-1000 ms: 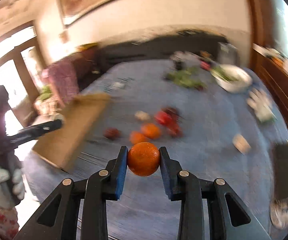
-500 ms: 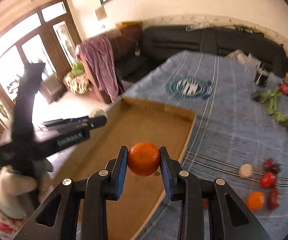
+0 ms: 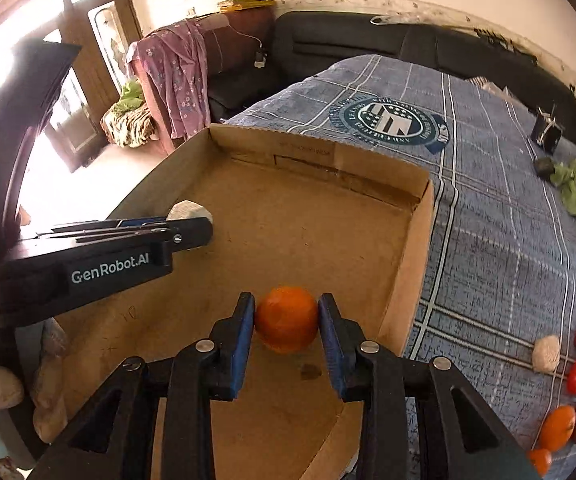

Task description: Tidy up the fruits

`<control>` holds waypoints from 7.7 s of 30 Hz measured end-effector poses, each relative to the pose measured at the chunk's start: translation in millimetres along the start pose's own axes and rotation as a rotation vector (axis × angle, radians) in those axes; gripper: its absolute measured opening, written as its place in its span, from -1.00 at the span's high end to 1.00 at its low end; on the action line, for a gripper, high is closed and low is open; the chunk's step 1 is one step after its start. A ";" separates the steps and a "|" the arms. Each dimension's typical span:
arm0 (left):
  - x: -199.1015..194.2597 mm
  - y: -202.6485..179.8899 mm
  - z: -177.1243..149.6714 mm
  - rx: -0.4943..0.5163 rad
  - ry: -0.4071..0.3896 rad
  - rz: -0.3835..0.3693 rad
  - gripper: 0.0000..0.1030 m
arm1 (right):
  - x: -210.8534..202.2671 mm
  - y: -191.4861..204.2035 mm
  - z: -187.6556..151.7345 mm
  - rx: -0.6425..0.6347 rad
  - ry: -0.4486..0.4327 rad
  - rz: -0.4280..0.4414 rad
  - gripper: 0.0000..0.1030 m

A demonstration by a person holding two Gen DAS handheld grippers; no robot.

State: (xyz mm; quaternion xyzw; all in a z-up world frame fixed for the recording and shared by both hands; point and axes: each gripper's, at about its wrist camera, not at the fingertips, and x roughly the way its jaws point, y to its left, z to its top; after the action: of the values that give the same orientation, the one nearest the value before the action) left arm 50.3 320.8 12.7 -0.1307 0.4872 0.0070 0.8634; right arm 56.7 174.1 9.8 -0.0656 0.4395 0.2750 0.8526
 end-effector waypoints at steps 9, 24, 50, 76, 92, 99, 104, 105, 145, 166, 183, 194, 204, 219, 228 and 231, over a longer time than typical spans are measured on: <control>-61.4 -10.2 -19.3 -0.025 -0.098 -0.049 0.02 | -59.1 -15.8 -14.2 0.062 -0.083 0.059 0.14; -155.7 -109.1 -109.4 0.040 -0.223 -0.273 -0.46 | -187.7 -72.2 -117.9 0.119 -0.239 -0.021 -0.24; -53.3 -237.2 -137.8 0.322 -0.092 -0.333 -0.20 | -210.6 -327.2 -202.2 0.674 -0.240 -0.294 -0.06; 1.2 -259.0 -127.1 0.397 -0.078 -0.331 0.52 | -192.7 -337.3 -209.8 0.669 -0.207 -0.358 0.43; -47.4 -237.9 -142.3 0.359 -0.150 -0.365 0.51 | -230.3 -301.1 -211.3 0.707 -0.301 -0.239 0.42; -122.1 -159.9 -131.6 0.214 -0.230 -0.391 0.51 | -255.8 -198.2 -157.6 0.497 -0.349 -0.056 0.42; -145.7 -91.2 -104.8 0.114 -0.295 -0.250 0.50 | -231.5 -108.4 -108.7 0.319 -0.316 0.099 0.41; -146.6 -80.1 -100.9 0.099 -0.301 -0.219 0.50 | -224.3 -93.5 -102.4 0.293 -0.307 0.114 0.41; -175.9 -86.3 -105.9 0.007 -0.339 -0.313 -0.11 | -234.1 -105.3 -147.9 0.417 -0.282 0.118 -0.22; -447.2 -182.6 -136.8 0.345 -0.785 -0.356 -0.12 | -569.7 -133.0 -157.8 0.446 -0.633 -0.017 -0.69; -581.1 -169.4 -24.6 0.257 -0.936 -0.028 -0.47 | -881.0 -133.9 -84.6 0.495 -0.732 -1.264 -0.83; -399.2 -175.9 -71.0 0.382 -0.656 -0.124 -0.67 | -577.3 -147.2 -138.9 0.169 -0.435 -0.748 -0.97; -166.4 -205.2 -123.7 0.424 -0.315 -0.171 -0.59 | -270.3 -178.2 -153.9 0.137 -0.170 -0.317 0.02; -42.5 -212.2 -107.4 0.453 -0.057 -0.140 -0.03 | -146.0 -241.5 -128.9 0.351 -0.133 -0.065 0.16; 2.6 -221.6 -97.5 0.447 0.059 -0.096 -0.03 | -131.0 -248.3 -131.2 0.380 -0.115 0.026 0.12; 9.2 -222.9 -98.7 0.441 0.083 -0.080 -0.03 | -125.2 -244.4 -130.6 0.370 -0.109 0.024 0.12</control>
State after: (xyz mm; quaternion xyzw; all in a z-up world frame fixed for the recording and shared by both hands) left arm 3.4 81.4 5.2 0.0420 0.5065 -0.1394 0.8498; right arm 34.3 -128.9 -2.6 0.1123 0.4363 0.2028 0.8694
